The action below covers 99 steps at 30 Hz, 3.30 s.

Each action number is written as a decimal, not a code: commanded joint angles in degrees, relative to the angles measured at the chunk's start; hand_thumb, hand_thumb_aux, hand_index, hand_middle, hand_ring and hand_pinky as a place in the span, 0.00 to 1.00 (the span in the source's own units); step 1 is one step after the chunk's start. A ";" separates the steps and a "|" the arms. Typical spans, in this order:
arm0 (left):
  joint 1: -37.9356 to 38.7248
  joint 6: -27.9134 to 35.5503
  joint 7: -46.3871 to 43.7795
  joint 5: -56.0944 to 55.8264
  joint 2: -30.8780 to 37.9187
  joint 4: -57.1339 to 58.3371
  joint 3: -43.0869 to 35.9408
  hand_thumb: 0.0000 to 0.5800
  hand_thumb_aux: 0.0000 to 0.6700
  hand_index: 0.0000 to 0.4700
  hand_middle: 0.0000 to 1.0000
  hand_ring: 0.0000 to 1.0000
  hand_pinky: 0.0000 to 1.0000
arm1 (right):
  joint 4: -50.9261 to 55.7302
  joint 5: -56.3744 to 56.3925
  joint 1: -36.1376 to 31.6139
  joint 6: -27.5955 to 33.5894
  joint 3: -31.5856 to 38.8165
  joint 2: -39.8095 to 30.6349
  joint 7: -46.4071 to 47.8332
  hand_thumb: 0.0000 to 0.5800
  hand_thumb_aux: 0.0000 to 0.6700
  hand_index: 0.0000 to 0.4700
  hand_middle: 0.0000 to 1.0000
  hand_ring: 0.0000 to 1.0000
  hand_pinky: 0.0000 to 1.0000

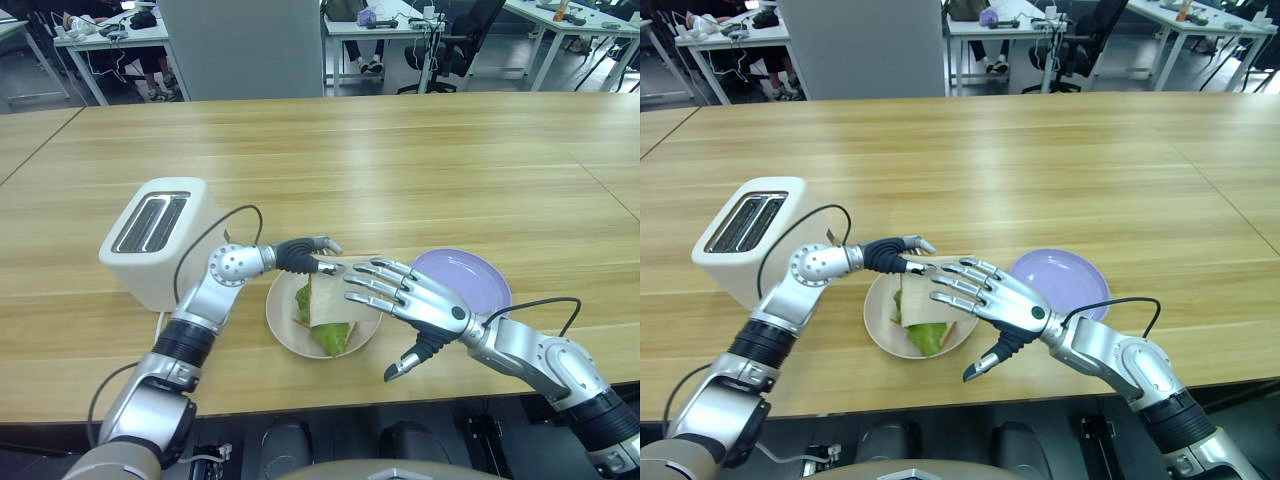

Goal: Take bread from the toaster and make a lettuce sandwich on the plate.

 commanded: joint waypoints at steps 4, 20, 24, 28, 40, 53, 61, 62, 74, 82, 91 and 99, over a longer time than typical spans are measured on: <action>12.18 13.50 12.62 5.40 -3.34 -14.49 2.92 1.00 1.00 0.98 1.00 1.00 1.00 | 1.91 -0.84 0.20 0.56 1.94 0.89 2.96 0.00 0.00 0.00 0.00 0.00 0.00; 23.55 23.85 24.93 7.05 -11.38 -25.61 4.95 1.00 1.00 0.98 1.00 1.00 1.00 | 11.20 -4.40 -3.22 5.20 5.63 3.17 6.00 0.00 0.00 0.00 0.00 0.00 0.00; 23.68 23.76 25.72 7.33 -11.71 -22.88 4.22 1.00 1.00 0.98 1.00 1.00 1.00 | 14.42 -5.03 -4.66 6.43 7.64 4.02 7.36 0.00 0.00 0.00 0.00 0.00 0.00; 23.33 23.73 26.07 8.46 -11.07 -20.75 3.69 1.00 1.00 0.98 1.00 1.00 1.00 | 17.11 -4.88 -6.09 6.47 9.81 5.04 8.69 0.00 0.00 0.00 0.00 0.00 0.00; 19.83 21.38 31.67 32.00 -0.53 -16.72 -7.71 0.00 0.00 0.00 0.00 0.00 0.00 | 21.85 -4.23 -9.03 6.87 16.00 6.47 19.08 0.00 0.00 0.00 0.00 0.00 0.00; 16.39 18.96 40.96 43.36 16.75 -34.72 8.61 0.00 0.00 0.00 0.00 0.00 0.00 | 23.77 -3.76 -10.95 8.27 16.07 5.72 19.60 0.00 0.00 0.00 0.00 0.00 0.00; 19.74 14.32 31.65 18.61 11.36 -41.54 18.69 0.95 0.77 0.75 0.09 0.09 0.09 | 26.68 11.53 -12.25 8.99 7.10 10.12 14.33 0.99 0.91 0.89 0.00 0.00 0.00; 20.57 13.70 29.72 15.26 10.68 -41.89 18.89 1.00 1.00 0.98 0.32 0.32 0.32 | 26.11 14.33 -12.08 8.54 5.69 10.35 14.38 1.00 1.00 0.98 0.05 0.05 0.05; 36.03 9.11 2.36 -5.23 18.61 -45.70 14.76 1.00 1.00 0.98 1.00 1.00 1.00 | 11.31 55.53 -3.67 7.69 0.99 2.54 44.72 1.00 1.00 0.98 1.00 1.00 1.00; 41.28 12.97 -7.15 3.25 25.45 -43.95 3.92 1.00 1.00 0.98 1.00 1.00 1.00 | 10.86 45.79 1.30 6.97 6.89 -4.07 55.81 1.00 1.00 0.98 1.00 1.00 1.00; 33.11 13.25 -6.44 21.32 25.13 -32.75 -5.15 1.00 1.00 0.98 1.00 1.00 1.00 | 18.47 26.62 -2.15 5.18 10.08 2.57 46.63 1.00 1.00 0.98 1.00 1.00 1.00; 17.68 9.94 1.23 33.33 13.83 -13.41 -14.31 1.00 1.00 0.98 1.00 1.00 1.00 | 38.27 8.82 -14.40 7.13 15.36 13.08 24.81 1.00 1.00 0.98 1.00 1.00 1.00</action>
